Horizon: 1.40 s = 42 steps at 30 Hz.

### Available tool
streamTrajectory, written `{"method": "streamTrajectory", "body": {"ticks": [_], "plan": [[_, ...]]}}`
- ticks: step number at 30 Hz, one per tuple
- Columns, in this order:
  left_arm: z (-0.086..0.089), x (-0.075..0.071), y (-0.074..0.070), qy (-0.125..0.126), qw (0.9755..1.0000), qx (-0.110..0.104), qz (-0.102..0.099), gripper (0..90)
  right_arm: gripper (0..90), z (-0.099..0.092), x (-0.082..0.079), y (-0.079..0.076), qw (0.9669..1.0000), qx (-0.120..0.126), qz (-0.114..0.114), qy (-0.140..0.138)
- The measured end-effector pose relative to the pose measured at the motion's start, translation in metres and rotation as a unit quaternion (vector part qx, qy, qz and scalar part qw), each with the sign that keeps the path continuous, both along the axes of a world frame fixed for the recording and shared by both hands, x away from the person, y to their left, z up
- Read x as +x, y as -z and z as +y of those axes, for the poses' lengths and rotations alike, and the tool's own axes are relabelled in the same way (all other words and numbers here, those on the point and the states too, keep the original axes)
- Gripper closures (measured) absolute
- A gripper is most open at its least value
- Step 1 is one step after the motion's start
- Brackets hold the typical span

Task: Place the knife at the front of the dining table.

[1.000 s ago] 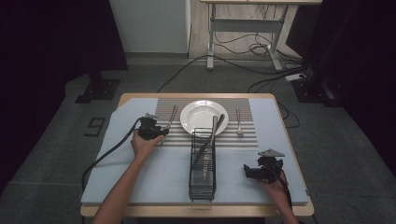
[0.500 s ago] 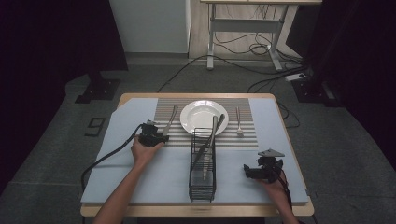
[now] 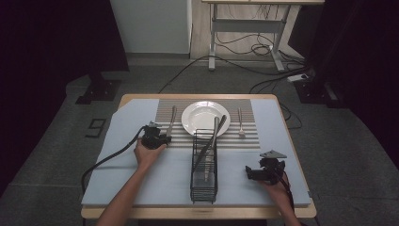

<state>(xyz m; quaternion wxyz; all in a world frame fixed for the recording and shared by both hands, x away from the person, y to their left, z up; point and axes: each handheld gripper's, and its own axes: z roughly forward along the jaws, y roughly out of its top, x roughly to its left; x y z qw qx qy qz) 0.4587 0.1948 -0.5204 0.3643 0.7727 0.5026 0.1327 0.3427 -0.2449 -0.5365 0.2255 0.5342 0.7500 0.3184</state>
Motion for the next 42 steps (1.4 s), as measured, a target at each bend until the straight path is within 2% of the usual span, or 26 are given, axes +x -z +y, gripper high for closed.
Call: {"method": "streamTrajectory", "body": {"ticks": [4,18,31,34,39,42], "plan": [[0.000,0.001,0.001,-0.004,1.0000,0.001,-0.005,71.4,0.0,0.000,0.000,0.000,1.0000,0.000,0.000,0.000],[-0.002,0.003,0.004,-0.011,0.9997,0.000,-0.020,72.0,0.0,0.000,0.000,0.000,1.0000,0.000,0.000,0.000],[-0.001,0.013,0.005,-0.021,0.9995,-0.020,-0.014,72.0,0.0,0.000,0.000,0.000,1.0000,0.000,0.000,0.000],[-0.001,0.012,0.005,-0.015,0.9995,-0.023,-0.016,68.5,0.0,0.000,0.000,0.000,1.0000,0.000,0.000,0.000],[0.002,-0.001,-0.006,0.002,0.9986,-0.030,-0.045,57.8,0.0,0.000,0.000,0.000,1.0000,0.000,0.000,0.000],[0.004,-0.010,-0.011,0.018,0.9983,-0.020,-0.051,50.4,0.0,0.000,0.000,0.000,1.0000,0.001,0.000,0.000]]}}
